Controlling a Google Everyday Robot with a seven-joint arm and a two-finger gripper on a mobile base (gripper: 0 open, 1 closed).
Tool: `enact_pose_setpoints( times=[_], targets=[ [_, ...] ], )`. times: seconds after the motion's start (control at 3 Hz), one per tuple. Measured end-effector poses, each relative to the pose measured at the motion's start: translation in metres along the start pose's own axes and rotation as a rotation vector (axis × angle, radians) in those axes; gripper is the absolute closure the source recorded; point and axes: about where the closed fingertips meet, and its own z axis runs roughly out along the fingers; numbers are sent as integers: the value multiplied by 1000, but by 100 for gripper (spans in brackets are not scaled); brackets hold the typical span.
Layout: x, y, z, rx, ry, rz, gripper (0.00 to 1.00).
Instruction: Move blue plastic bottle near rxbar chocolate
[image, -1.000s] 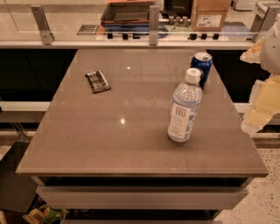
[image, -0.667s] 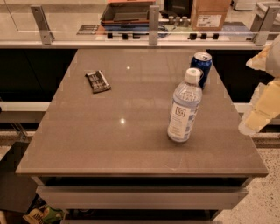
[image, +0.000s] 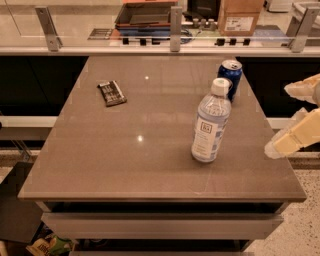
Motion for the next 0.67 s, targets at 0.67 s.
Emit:
enact_pose_setpoints(
  times=[0.67],
  targets=[
    [2, 9, 13, 4, -244, 71, 0]
  ],
)
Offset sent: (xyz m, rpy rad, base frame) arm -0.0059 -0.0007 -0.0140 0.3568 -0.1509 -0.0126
